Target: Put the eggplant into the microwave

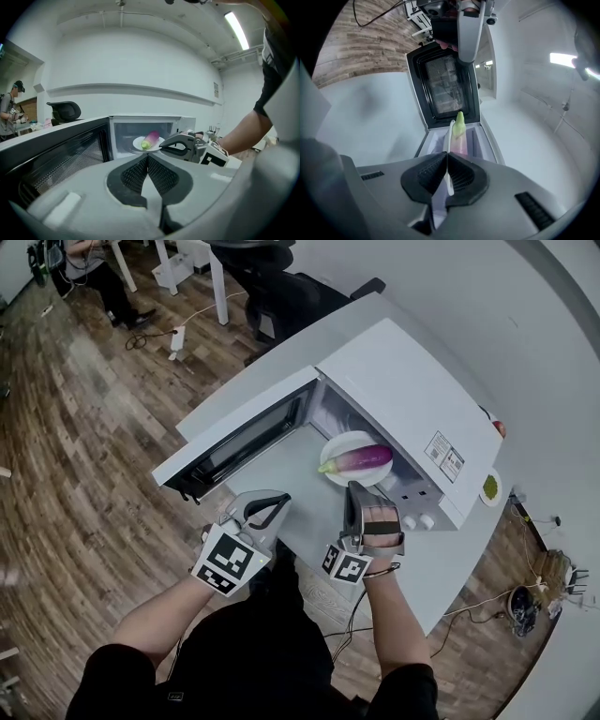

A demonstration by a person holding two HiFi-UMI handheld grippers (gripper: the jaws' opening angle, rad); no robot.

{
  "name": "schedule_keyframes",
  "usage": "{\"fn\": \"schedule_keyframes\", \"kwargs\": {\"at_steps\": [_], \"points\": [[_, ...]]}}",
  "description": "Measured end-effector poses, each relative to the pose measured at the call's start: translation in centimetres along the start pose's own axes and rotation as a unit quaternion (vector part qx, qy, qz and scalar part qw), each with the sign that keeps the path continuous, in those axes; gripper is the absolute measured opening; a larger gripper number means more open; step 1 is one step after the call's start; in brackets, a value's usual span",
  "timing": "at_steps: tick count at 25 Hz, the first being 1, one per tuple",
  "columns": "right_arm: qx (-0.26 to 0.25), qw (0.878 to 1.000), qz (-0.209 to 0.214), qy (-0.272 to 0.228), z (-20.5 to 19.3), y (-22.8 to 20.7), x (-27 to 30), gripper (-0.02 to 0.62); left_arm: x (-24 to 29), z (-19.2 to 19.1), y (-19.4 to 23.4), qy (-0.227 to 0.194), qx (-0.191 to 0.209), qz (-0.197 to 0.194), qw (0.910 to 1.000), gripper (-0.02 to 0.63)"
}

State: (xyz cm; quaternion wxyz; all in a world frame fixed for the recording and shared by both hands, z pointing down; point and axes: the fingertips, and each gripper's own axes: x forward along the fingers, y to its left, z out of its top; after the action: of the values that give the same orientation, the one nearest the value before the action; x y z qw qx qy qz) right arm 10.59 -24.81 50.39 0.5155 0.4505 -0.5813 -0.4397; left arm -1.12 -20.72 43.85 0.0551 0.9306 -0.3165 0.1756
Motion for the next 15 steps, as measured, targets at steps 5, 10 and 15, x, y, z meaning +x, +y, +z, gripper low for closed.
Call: {"fn": "schedule_keyframes", "kwargs": {"at_steps": [5,10,15], "points": [[0.005,1.000,0.004,0.002,-0.6,0.8,1.8,0.021,1.6,0.5,1.1,-0.007,-0.002,0.008,0.9999,0.008],[0.007,1.000,0.013,0.010,-1.2,1.7,3.2,0.021,3.4,0.1,1.7,-0.005,-0.008,0.011,0.9999,0.008],[0.011,1.000,0.020,0.021,-1.9,2.5,4.4,0.021,4.9,-0.6,2.1,0.000,-0.021,0.019,0.9996,0.008]]}}
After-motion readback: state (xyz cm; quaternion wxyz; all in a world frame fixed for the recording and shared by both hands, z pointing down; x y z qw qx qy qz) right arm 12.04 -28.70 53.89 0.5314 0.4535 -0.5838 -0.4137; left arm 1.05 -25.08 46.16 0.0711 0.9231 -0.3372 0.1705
